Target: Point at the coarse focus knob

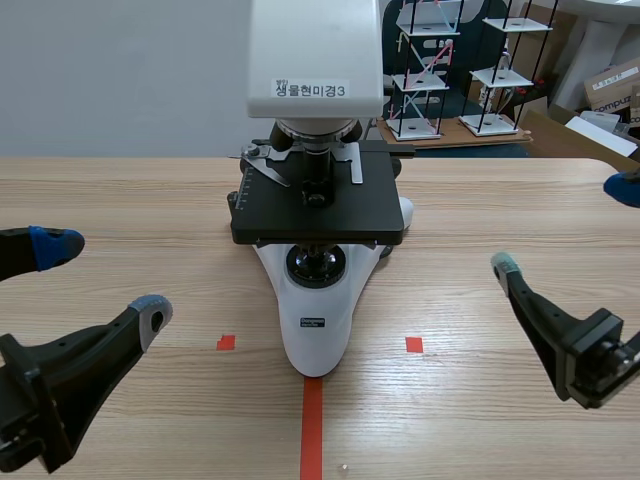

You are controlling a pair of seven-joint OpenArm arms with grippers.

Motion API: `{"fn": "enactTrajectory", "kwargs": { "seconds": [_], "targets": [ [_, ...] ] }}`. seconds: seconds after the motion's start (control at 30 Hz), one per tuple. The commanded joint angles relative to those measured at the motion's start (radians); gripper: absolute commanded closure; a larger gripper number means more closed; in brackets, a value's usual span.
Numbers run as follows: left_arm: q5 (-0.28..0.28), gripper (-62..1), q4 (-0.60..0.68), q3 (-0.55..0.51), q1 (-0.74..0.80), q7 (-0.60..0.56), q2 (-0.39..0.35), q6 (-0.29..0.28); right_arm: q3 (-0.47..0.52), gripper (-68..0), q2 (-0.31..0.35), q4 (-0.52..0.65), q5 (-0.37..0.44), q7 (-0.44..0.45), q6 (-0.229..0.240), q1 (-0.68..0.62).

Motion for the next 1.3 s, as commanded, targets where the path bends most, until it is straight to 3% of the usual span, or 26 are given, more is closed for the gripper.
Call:
{"fn": "enactTrajectory", "kwargs": {
  "seconds": [0.0, 1.07, 1.13, 1.27],
  "targets": [
    [-0.008, -62.0, 0.023, -0.003, 0.000, -0.014, 0.003, -0.001, 0.001, -67.9, 0.013, 0.018, -0.004, 0.015, -0.007, 0.000],
    [-0.006, -61.9, 0.023, -0.003, 0.000, -0.014, 0.003, -0.001, 0.022, -67.5, 0.037, 0.015, 0.007, 0.003, -0.011, 0.034],
    [-0.006, -62.0, 0.023, -0.003, 0.000, -0.014, 0.003, -0.001, 0.022, -61.9, 0.055, 0.011, 0.007, -0.016, -0.011, 0.055],
    [-0.006, -62.0, 0.023, -0.003, 0.000, -0.014, 0.003, -0.001, 0.022, -36.9, 0.089, -0.007, 0.007, -0.039, -0.011, 0.117]
  ]
}}
